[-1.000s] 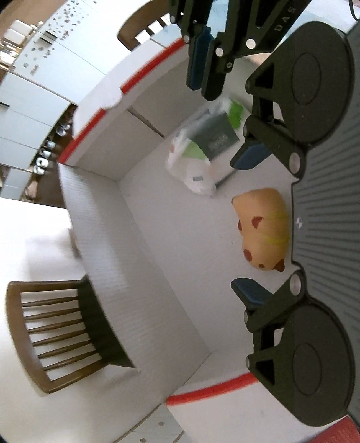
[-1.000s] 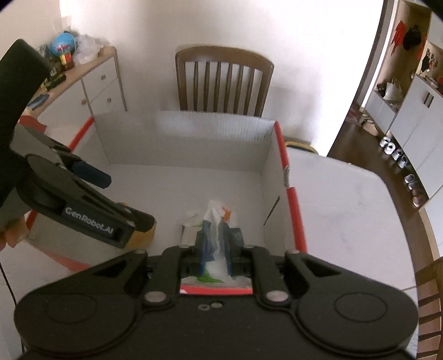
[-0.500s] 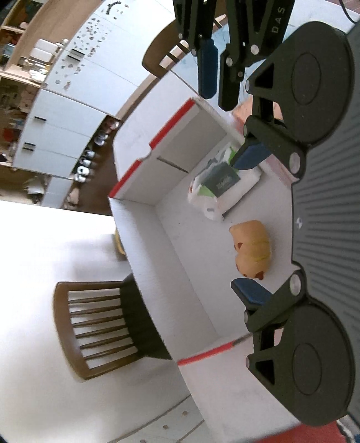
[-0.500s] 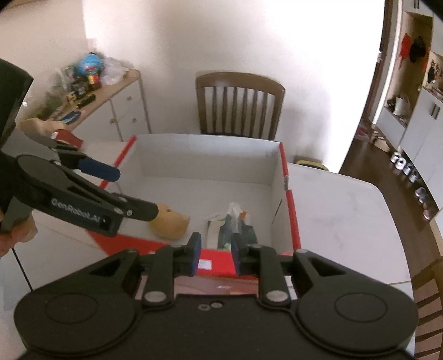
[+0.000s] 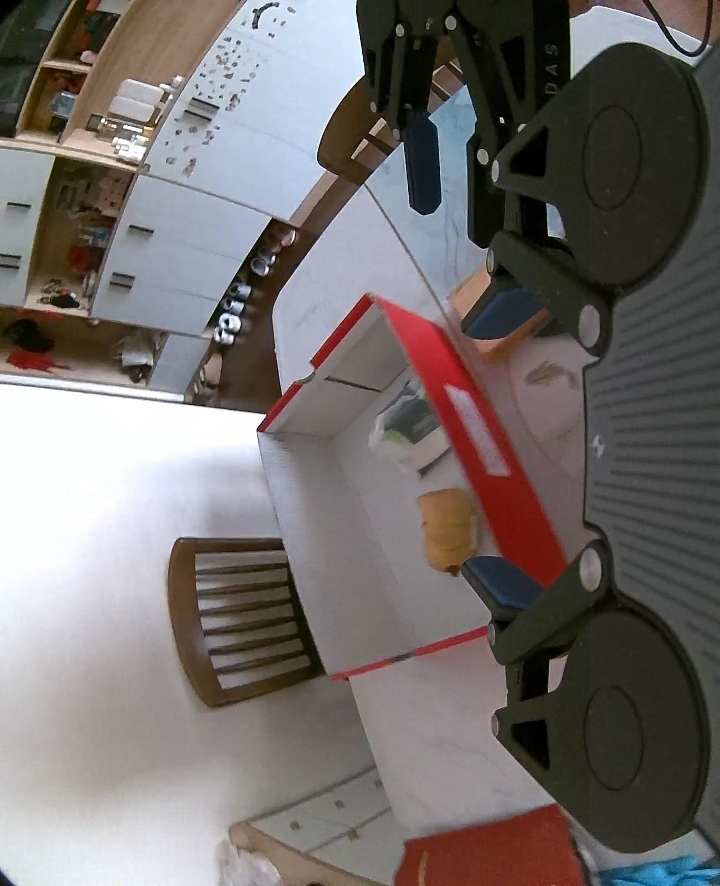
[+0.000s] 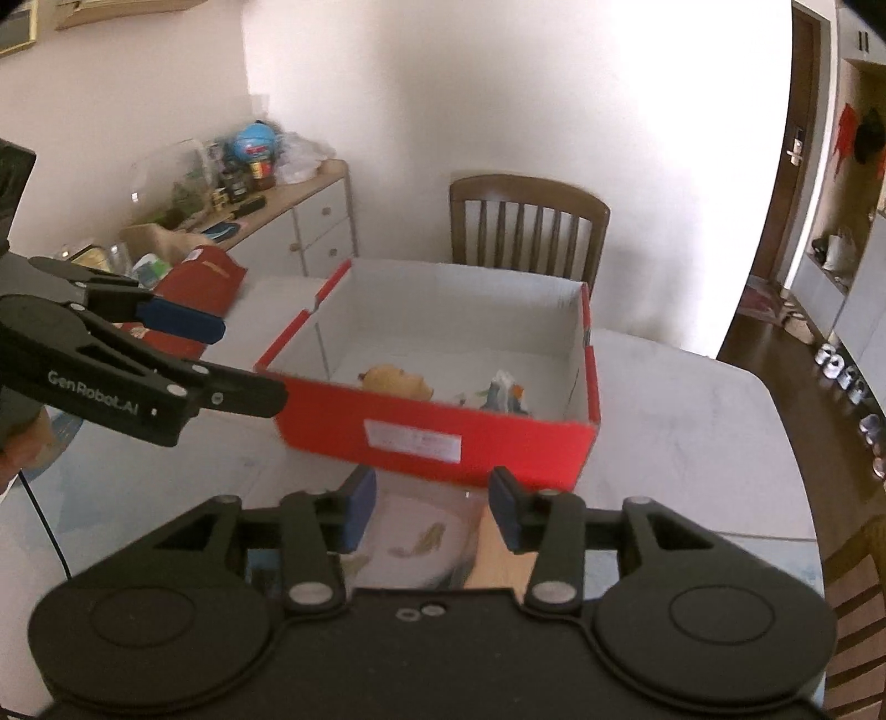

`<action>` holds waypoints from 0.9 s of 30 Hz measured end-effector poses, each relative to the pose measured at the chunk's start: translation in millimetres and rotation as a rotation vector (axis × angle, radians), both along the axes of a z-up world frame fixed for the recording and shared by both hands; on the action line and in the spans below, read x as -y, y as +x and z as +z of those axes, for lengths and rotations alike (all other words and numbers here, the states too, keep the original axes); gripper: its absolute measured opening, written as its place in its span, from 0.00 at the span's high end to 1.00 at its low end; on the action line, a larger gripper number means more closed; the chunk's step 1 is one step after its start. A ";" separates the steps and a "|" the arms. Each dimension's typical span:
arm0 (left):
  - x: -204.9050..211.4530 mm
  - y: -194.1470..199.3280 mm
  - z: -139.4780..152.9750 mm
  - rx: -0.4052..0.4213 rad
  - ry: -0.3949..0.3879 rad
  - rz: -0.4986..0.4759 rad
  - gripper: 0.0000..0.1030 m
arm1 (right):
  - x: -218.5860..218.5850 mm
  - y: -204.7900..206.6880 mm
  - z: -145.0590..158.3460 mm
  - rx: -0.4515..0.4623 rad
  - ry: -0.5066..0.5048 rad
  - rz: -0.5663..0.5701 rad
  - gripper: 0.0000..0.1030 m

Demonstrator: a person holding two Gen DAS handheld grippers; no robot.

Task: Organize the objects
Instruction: 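Withdraw both grippers from the box back over the table items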

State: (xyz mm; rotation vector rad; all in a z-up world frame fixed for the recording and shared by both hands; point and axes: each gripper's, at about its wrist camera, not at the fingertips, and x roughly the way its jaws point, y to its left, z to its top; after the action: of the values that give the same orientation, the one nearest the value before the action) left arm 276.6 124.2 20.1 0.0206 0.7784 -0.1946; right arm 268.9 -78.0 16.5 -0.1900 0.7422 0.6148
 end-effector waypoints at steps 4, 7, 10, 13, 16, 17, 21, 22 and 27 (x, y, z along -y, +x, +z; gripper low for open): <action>13.2 -31.1 1.5 0.013 -0.008 0.029 0.17 | 15.7 -22.1 1.0 0.008 0.002 0.027 0.47; 21.1 -55.2 -2.0 0.020 -0.012 0.052 0.17 | 27.2 -38.4 0.9 0.024 -0.009 0.045 0.41; 26.8 -75.5 -8.5 0.014 -0.020 0.083 0.17 | 37.6 -51.3 -0.7 0.034 -0.002 0.043 0.26; 31.5 -93.5 -15.9 0.007 -0.017 0.115 0.17 | 48.3 -64.5 -5.1 0.040 0.005 0.038 0.23; 32.8 -111.0 -26.4 -0.012 -0.031 0.154 0.17 | 57.0 -76.5 -12.1 0.035 0.005 0.042 0.18; 32.2 -116.4 -31.3 -0.028 -0.044 0.173 0.17 | 59.8 -79.8 -14.4 0.033 0.004 0.043 0.18; 30.0 -136.0 -49.7 -0.066 -0.078 0.243 0.17 | 69.9 -90.3 -25.6 0.015 -0.002 0.042 0.16; 30.2 -140.2 -53.5 -0.071 -0.076 0.254 0.17 | 72.3 -92.3 -29.0 0.008 -0.005 0.041 0.16; 31.3 -160.8 -72.3 -0.086 -0.066 0.288 0.03 | 84.8 -101.5 -44.7 -0.015 -0.024 0.029 0.15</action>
State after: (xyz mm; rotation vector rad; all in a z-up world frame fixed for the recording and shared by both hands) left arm 115.8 92.9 -52.3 -0.1621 0.8509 0.0531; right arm 167.4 -162.8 -28.1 -0.2191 0.7628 0.6350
